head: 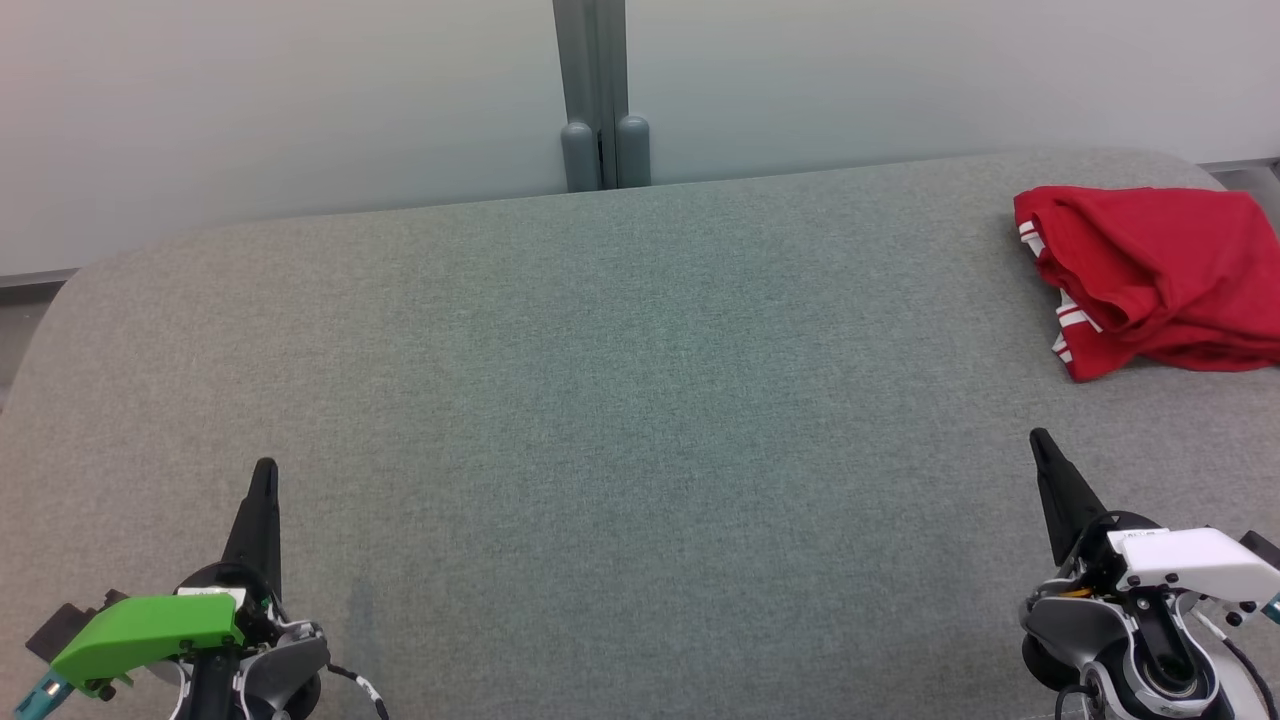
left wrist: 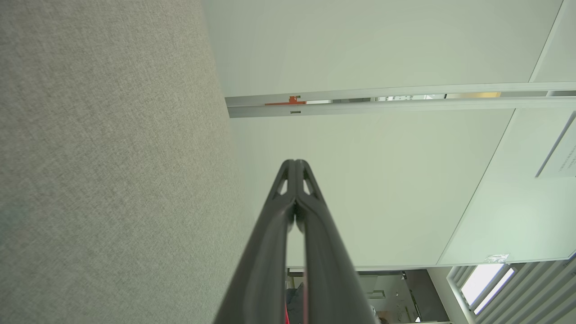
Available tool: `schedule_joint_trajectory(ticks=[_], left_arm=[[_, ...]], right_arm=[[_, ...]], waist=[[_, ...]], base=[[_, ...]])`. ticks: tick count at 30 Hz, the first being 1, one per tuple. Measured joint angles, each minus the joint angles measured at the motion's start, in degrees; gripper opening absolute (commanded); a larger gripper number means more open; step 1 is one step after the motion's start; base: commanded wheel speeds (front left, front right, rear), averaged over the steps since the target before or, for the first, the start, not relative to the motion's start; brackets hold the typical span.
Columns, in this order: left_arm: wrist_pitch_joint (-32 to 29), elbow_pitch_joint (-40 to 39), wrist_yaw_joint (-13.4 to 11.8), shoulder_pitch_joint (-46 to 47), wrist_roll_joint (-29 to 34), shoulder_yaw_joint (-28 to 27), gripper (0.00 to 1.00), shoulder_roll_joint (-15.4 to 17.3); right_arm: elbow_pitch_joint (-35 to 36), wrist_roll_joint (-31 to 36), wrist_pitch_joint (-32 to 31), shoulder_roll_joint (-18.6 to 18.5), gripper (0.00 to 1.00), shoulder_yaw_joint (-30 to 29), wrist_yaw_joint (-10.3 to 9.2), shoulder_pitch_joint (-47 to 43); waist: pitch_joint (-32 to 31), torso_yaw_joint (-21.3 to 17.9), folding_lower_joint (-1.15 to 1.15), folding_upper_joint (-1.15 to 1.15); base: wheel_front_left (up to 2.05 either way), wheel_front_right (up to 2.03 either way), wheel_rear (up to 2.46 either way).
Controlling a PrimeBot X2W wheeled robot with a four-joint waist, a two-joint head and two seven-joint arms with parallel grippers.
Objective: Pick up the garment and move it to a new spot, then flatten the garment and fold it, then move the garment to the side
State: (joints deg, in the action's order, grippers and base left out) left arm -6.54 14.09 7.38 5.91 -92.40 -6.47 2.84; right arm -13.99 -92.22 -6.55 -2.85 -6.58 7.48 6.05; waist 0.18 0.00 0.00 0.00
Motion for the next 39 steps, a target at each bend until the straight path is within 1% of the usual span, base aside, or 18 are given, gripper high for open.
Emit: schedule_joint_trajectory(ticks=[39], left_arm=[[0.00, -0.01, 0.00, 0.00, 0.00, 0.00, 0.00, 0.00]], right_arm=[[0.00, 0.00, 0.00, 0.00, 0.00, 0.00, 0.00, 0.00]], waist=[[0.00, 0.00, 0.00, 0.00]], base=[[0.00, 0.00, 0.00]])
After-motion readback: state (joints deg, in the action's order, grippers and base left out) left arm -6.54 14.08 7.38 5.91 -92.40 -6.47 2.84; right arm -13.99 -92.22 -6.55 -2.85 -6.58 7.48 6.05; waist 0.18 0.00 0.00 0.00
